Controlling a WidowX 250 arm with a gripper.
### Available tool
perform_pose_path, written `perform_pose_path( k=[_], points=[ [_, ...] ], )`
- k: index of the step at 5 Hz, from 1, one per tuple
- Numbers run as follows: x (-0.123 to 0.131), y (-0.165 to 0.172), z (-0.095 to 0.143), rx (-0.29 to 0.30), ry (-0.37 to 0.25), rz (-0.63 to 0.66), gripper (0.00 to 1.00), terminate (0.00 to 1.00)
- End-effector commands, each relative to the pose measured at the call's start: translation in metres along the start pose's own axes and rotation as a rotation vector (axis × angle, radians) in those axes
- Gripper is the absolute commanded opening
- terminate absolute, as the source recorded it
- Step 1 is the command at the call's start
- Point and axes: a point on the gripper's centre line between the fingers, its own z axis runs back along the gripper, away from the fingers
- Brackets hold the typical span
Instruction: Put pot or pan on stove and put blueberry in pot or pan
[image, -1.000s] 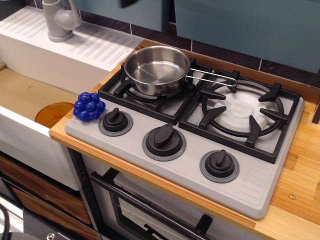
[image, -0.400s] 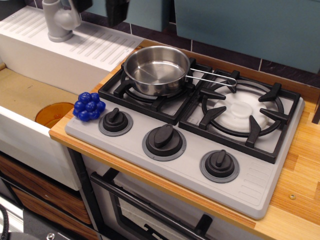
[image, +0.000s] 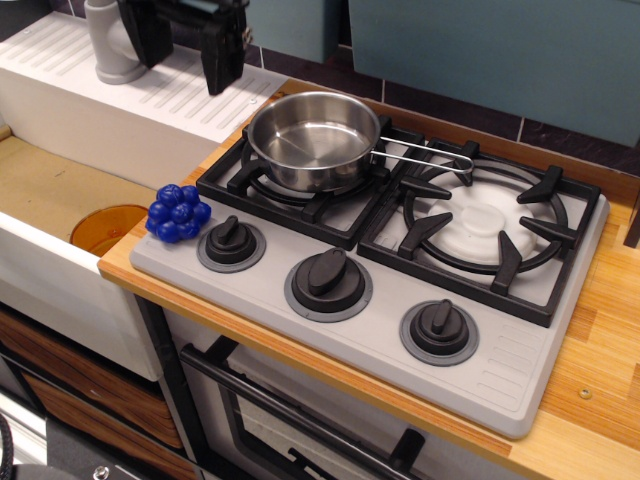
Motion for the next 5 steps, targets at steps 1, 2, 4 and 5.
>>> perform_pose_path(
  k=[1,2,4,5],
  points=[
    [-0.004,0.005,-0.004,0.011,-0.063,0.053,1.0,0.0],
    [-0.012,0.007,-0.017,0.011,-0.071,0.063,1.0,0.0],
    [-0.027,0.007,-0.04,-0.018,-0.108,0.101,1.0,0.0],
    [-0.032,0.007,-0.049,-0.021,-0.119,0.111,1.0,0.0]
  ],
)
